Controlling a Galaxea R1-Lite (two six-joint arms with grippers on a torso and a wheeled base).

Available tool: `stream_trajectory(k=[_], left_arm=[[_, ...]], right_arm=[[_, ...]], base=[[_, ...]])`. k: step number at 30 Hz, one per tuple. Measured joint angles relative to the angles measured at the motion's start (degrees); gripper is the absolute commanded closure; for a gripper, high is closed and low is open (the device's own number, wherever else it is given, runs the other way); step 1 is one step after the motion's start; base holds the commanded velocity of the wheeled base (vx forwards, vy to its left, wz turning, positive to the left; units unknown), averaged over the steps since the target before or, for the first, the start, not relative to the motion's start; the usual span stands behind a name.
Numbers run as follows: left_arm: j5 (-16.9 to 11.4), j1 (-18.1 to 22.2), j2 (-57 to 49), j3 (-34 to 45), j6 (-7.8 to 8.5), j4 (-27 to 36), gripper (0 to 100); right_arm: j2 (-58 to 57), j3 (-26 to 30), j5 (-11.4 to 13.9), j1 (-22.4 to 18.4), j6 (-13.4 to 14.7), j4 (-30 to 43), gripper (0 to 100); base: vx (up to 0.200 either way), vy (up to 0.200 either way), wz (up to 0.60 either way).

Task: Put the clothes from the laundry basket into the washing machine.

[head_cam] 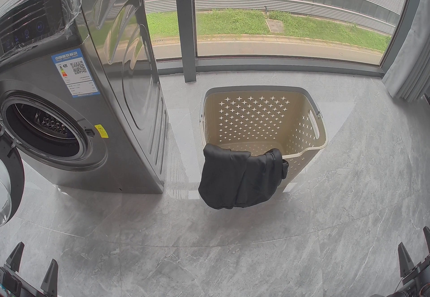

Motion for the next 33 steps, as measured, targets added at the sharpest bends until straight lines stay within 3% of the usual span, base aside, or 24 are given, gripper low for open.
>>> stream_trajectory(k=[3,14,20,26,33], left_arm=[[0.0,0.0,0.0,0.0,0.0,0.0,0],[0.0,0.0,0.0,0.0,-0.02,0.0,0],[0.0,0.0,0.0,0.0,0.07,0.0,0],[0.0,0.0,0.0,0.0,0.11,0.0,0],[0.0,0.0,0.0,0.0,0.1,0.0,0]], right_arm=[[0.0,0.0,-0.1,0.0,0.3,0.0,0],[0.0,-0.1,0.3,-0.1,-0.2,-1.1,0],[0.6,-6.7,1.2,-0.1,-0.4,-0.7,0],[7.6,-10.6,4.9,0.4,-0.3,0.8,0],[23.9,-10.4,9.4,1.8,0.4,-5.9,0]], base=[[0.2,0.0,0.0],[0.0,0.0,0.0],[0.0,0.0,0.0],[0.0,0.0,0.0],[0.0,0.0,0.0]])
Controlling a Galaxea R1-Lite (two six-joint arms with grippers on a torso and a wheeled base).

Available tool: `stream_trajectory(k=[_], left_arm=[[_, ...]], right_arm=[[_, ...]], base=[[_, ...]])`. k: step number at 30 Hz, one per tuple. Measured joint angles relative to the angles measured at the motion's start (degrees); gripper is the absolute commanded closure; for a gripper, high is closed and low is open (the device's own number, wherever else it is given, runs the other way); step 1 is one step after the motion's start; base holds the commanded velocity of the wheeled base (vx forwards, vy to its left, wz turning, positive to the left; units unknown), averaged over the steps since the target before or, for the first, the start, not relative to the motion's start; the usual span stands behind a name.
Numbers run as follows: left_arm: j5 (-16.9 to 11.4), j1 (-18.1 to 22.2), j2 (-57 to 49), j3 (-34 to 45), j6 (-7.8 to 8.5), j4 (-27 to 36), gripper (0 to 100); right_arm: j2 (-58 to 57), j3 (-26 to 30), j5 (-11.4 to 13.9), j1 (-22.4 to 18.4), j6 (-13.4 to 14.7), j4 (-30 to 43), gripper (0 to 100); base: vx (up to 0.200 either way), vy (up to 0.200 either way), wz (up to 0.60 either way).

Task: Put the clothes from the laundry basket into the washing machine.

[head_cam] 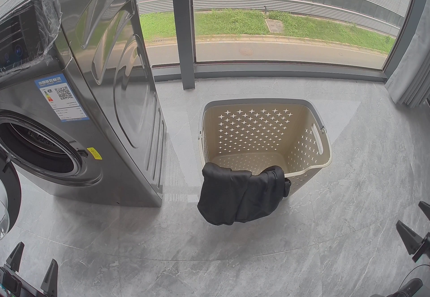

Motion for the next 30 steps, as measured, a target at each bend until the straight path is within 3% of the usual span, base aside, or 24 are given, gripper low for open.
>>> stream_trajectory(k=[6,13,19,22,30], left_arm=[[0.0,0.0,0.0,0.0,-0.02,0.0,0],[0.0,0.0,0.0,0.0,-0.02,0.0,0],[0.0,0.0,0.0,0.0,-0.02,0.0,0],[0.0,0.0,0.0,0.0,-0.07,0.0,0],[0.0,0.0,0.0,0.0,-0.1,0.1,0]], right_arm=[[16.8,0.7,2.0,4.6,3.3,-9.0,0],[35.3,0.5,2.1,10.9,7.0,-19.3,0],[49.5,0.1,1.6,13.8,9.6,-31.2,0],[56.0,-0.1,0.0,15.4,11.2,-36.3,0],[71.3,-3.9,-7.7,23.2,17.6,-46.2,0]], base=[[0.0,0.0,0.0],[0.0,0.0,0.0],[0.0,0.0,0.0],[0.0,0.0,0.0],[0.0,0.0,0.0]])
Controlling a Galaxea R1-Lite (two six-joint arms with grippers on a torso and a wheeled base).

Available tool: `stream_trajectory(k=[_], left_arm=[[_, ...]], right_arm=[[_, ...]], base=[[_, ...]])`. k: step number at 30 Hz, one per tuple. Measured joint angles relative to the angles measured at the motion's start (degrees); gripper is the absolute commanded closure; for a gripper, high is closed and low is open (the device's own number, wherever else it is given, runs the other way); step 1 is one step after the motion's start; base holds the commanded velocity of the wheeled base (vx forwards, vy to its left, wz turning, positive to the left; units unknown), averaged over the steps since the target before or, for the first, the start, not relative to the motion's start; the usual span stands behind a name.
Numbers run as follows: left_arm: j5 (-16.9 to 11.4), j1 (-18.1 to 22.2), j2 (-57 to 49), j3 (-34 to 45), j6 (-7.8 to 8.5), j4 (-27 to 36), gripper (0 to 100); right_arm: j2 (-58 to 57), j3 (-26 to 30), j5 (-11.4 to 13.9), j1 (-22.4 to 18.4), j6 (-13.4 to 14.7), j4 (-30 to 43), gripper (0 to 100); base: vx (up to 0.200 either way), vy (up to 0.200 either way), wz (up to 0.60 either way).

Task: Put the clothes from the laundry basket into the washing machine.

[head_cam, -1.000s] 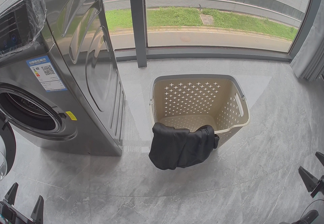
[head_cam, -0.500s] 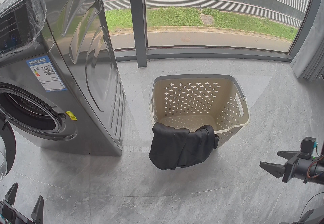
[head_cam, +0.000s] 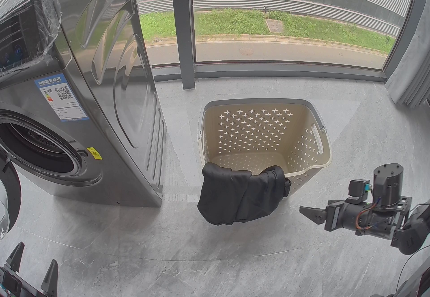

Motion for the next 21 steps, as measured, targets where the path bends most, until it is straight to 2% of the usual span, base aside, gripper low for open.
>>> stream_trajectory(k=[11,21], left_arm=[[0.0,0.0,0.0,0.0,-0.09,0.0,0],[0.0,0.0,0.0,0.0,-0.11,0.0,0]], right_arm=[[13.7,-10.1,-4.2,3.8,1.1,-1.0,0],[24.7,-18.4,-5.0,4.1,1.2,-5.4,0]], base=[[0.0,0.0,0.0],[0.0,0.0,0.0]])
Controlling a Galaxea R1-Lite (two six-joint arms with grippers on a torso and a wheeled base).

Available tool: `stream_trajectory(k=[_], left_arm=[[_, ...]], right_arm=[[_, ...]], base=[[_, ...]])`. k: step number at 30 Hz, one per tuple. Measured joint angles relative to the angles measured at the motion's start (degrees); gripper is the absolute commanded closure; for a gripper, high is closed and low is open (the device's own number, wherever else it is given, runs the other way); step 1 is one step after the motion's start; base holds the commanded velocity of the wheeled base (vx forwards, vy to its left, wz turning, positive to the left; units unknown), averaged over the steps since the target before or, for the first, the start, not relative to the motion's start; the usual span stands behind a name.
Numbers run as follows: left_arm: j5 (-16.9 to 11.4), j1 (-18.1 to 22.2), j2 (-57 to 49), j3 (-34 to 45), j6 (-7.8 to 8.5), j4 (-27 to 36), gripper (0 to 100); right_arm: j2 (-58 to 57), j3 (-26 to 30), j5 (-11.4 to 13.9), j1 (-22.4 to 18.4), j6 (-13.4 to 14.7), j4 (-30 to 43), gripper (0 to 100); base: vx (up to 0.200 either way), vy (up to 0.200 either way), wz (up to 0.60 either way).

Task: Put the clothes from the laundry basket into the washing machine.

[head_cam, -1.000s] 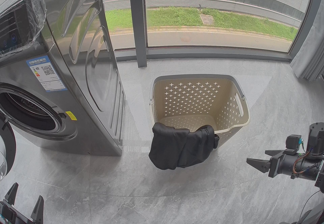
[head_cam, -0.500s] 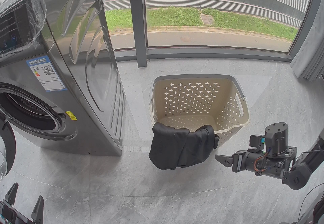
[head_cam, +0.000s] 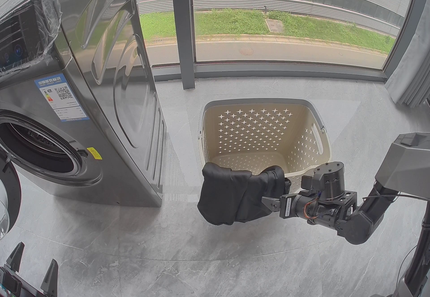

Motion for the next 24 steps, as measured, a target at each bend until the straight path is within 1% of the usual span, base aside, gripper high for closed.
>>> stream_trajectory(k=[5,12,24], left_arm=[[0.0,0.0,0.0,0.0,0.0,0.0,0],[0.0,0.0,0.0,0.0,0.0,0.0,0],[0.0,0.0,0.0,0.0,0.0,0.0,0]], right_arm=[[4.2,-3.1,0.0,-0.2,0.0,-0.3,0],[8.7,-8.8,0.0,-0.9,0.1,-0.4,0],[13.9,-14.7,-0.2,-1.6,0.0,-0.3,0]], base=[[0.0,0.0,0.0],[0.0,0.0,0.0],[0.0,0.0,0.0]])
